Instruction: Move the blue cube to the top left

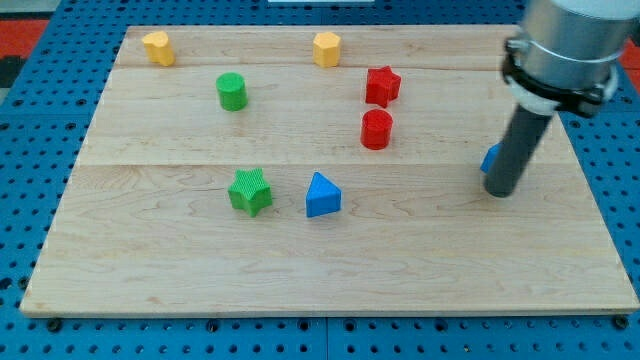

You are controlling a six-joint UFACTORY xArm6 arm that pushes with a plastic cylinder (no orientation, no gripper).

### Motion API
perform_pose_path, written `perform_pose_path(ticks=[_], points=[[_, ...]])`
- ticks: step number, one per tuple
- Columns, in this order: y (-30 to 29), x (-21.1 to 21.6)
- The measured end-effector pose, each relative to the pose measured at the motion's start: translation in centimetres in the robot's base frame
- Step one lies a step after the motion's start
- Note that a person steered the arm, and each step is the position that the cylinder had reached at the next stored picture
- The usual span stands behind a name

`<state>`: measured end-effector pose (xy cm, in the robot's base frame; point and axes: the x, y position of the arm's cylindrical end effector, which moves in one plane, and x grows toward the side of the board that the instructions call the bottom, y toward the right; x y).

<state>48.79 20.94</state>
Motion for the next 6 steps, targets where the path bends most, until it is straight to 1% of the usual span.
perform_pose_path(ticks=[1,2,3,4,5,6], points=[[3.1,-1.6],[-0.4,-7.4],[-2.1,-11.2],[-0.7,-8.6],[-1.2,-5.1],[-5.0,-4.3]])
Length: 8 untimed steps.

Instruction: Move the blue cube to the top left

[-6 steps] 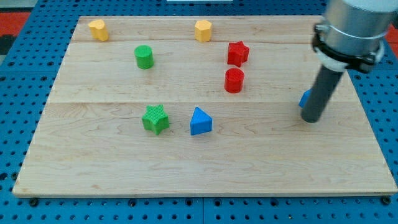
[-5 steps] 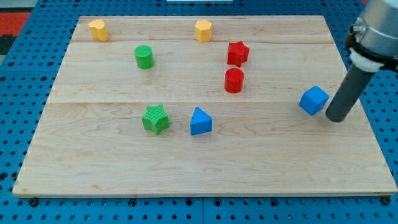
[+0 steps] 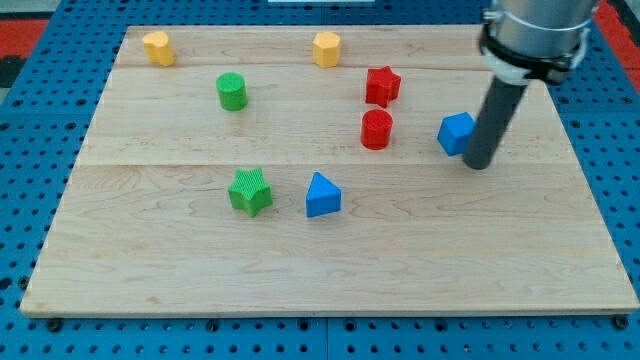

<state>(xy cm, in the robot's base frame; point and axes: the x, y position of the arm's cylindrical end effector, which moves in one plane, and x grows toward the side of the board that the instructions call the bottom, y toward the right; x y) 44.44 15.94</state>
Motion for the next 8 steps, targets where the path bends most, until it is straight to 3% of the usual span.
perform_pose_path(ticks=[1,3,5,6,7,8], points=[[-2.3,-3.4],[-0.6,-9.6],[-0.4,-5.8],[3.0,-7.7],[4.5,-12.4],[6.2,-13.3]])
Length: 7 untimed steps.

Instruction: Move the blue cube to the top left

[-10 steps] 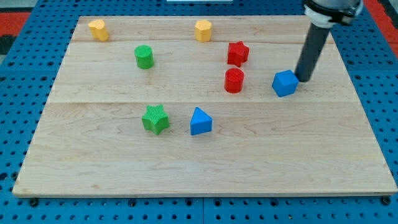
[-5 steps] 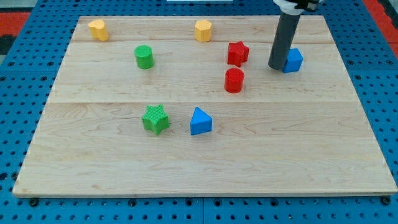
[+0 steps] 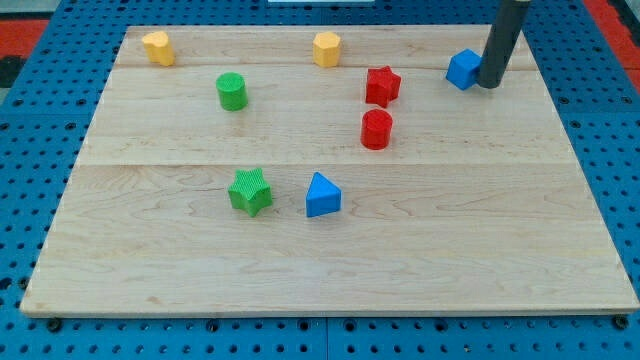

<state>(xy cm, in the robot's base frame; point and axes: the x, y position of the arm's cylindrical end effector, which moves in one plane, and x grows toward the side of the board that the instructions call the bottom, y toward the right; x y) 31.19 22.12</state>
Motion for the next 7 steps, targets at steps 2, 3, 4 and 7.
perform_pose_path(ticks=[2,3,4,7], points=[[-3.9,0.5],[-4.6,-2.0],[-5.4,-2.1],[-11.5,-4.2]])
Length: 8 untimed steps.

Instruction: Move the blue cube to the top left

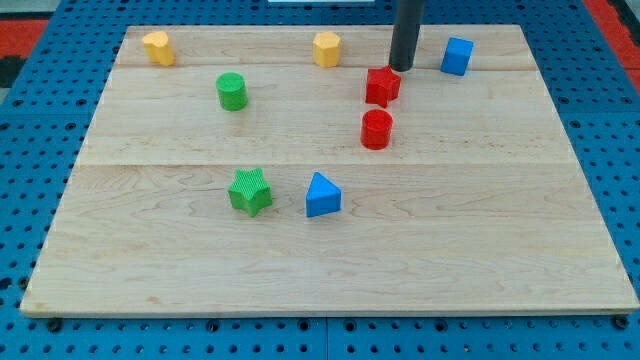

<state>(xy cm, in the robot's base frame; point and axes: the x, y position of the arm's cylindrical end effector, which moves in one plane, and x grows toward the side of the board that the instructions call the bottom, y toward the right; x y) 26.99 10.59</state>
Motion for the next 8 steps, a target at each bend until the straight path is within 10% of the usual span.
perform_pose_path(ticks=[8], points=[[6.7,0.1]])
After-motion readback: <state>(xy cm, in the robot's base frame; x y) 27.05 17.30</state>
